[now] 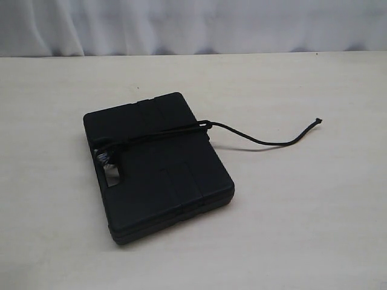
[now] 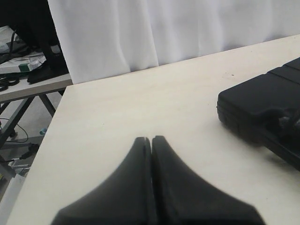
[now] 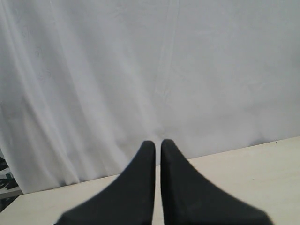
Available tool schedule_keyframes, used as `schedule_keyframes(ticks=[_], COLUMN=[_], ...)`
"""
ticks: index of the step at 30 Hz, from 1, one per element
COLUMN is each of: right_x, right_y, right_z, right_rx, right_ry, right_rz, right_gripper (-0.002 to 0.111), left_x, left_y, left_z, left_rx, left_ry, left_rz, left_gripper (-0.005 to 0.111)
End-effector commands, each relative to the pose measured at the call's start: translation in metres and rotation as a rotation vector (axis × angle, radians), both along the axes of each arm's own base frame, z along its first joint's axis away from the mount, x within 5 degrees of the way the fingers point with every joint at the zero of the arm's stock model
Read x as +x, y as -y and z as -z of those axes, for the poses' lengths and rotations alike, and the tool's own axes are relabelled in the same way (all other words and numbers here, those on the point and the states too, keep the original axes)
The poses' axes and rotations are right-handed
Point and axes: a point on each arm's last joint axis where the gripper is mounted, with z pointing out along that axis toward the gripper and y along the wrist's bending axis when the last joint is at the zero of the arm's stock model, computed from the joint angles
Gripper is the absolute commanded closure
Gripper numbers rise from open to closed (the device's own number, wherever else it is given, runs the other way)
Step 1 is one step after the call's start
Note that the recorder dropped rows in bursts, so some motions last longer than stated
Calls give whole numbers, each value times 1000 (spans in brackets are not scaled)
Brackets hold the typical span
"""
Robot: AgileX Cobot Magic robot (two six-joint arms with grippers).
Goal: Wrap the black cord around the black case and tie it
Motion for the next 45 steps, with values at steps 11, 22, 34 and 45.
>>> schedule_keyframes(ticks=[11, 22, 34, 45], right_x=[0, -2, -11, -13], right_y=[0, 3, 5, 5], right_z=[2, 35, 46, 75], right_rx=[1, -158, -332, -377], right_ry=[0, 100, 38, -276], right_rz=[4, 51, 96, 41], right_gripper=[104, 104, 104, 104], left_x=[0, 0, 0, 0], left_y=[0, 0, 0, 0], left_z=[1, 1, 1, 1], left_rx=[-1, -1, -1, -1], left_ry=[3, 3, 3, 3], left_rz=[-2, -2, -2, -2], left_gripper=[107, 107, 107, 107])
